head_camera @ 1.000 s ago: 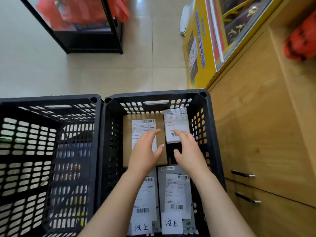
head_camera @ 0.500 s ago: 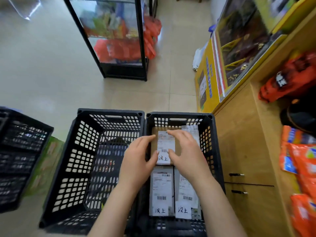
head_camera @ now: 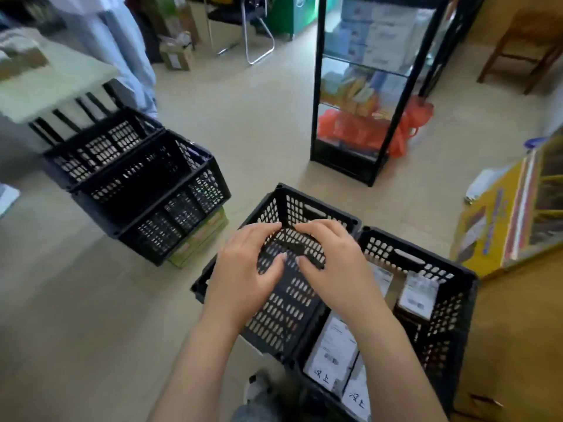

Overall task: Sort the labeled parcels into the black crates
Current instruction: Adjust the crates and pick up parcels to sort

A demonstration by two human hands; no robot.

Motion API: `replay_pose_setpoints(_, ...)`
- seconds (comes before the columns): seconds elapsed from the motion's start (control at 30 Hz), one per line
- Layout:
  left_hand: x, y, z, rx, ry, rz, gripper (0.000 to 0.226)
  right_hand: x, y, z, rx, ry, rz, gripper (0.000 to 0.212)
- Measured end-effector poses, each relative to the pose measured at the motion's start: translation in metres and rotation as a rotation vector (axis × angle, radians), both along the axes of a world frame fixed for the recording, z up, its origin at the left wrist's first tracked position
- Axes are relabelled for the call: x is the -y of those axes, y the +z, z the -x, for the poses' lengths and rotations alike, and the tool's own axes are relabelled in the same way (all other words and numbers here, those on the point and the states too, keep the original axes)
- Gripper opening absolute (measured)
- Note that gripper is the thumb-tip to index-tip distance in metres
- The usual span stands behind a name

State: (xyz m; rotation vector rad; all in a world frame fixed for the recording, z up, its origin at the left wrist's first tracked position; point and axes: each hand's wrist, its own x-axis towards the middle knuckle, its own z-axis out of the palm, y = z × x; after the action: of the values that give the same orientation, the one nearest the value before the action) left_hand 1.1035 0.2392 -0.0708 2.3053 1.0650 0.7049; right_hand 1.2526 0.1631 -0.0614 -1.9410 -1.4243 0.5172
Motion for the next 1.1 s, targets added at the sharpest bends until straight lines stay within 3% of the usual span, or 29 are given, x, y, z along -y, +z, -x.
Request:
replay_pose_setpoints(0.3,0.033,0.053,0.21,-0.113,0.437,-0.097,0.044,-0.042,0.041,0.172,-0.043,0.472,-0.076,0.049)
replay_pose_setpoints(0.73,0.206,0.103,0.528,-0.118,1.103,-0.144,0.045,0.016,0.1,0.523,-0.003,1.105,-0.195,0.05)
replay_pose_setpoints(1.1,0.332,0.099,0.675,0.041,1.596,-0.073,0.041,0.076,0.103,0.746,-0.083,1.602,-0.229,0.052)
